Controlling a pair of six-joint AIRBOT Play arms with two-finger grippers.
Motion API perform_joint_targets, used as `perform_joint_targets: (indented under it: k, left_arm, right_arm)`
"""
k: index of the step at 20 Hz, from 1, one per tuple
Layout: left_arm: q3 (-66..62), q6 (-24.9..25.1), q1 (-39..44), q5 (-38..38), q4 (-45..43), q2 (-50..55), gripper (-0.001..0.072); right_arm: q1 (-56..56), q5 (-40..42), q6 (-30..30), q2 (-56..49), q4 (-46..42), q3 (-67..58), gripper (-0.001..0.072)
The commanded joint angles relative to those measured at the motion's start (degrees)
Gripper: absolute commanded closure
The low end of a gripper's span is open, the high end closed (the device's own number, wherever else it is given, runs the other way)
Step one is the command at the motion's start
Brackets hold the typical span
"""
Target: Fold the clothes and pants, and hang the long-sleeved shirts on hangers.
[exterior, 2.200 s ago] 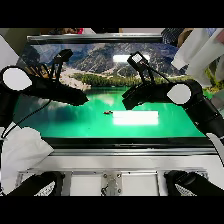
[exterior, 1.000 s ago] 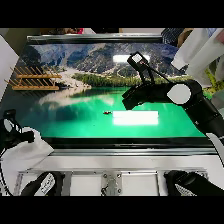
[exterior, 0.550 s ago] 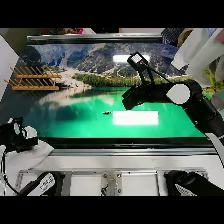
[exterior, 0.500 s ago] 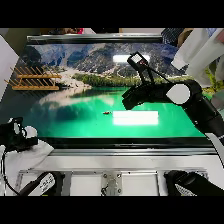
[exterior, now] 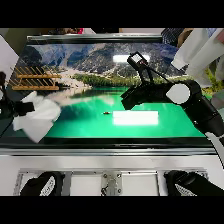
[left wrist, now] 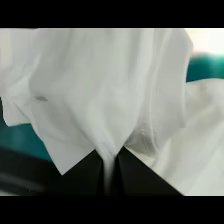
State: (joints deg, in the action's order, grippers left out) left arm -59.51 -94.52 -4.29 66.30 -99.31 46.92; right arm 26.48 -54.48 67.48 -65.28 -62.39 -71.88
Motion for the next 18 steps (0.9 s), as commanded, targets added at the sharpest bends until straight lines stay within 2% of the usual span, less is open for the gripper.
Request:
perform_joint_targets:
  k: [1,3,7,11,13,14,15,17,18]
  left_arm:
    - [-9.6,-0.6,17.8,0.0,3.5,-2.5,0.07]
    - [-15.3,-1.2,26.7,-0.7,3.5,0.2,0.07]
    - [-26.7,-1.4,39.0,-2.6,3.5,11.2,0.07]
    - [-33.4,-1.3,44.5,-3.1,3.5,23.9,0.0699]
    - [-33.9,-1.3,45.2,-3.1,3.9,28.7,0.0695]
    - [-33.9,-1.3,45.0,-3.1,5.3,30.6,0.0411]
    - [-33.9,-1.4,44.0,-3.1,6.6,31.9,-0.0009]
    - [-33.9,-1.6,40.5,-2.5,9.9,32.7,-0.0003]
    - [-33.9,-1.6,37.9,-1.7,13.1,32.6,-0.0003]
  right_arm:
    - [0.0,0.7,-1.2,0.2,5.5,-0.1,0.0698]
    - [-2.1,1.7,-0.9,1.4,3.6,-1.7,0.07]
    - [-13.2,3.9,7.8,7.4,-4.2,-3.8,0.07]
    - [-24.9,3.7,14.5,12.4,-6.4,-3.8,0.07]
    - [-28.3,2.9,15.3,13.4,-6.4,-3.8,0.07]
    - [-29.2,2.4,15.3,13.4,-6.4,-3.8,0.07]
    - [-29.7,1.7,15.3,13.4,-6.4,-3.8,0.0699]
    - [-29.7,0.1,15.3,13.0,-6.4,-3.7,0.0655]
    - [-29.7,-1.2,15.3,12.6,-6.4,-3.7,0.0442]
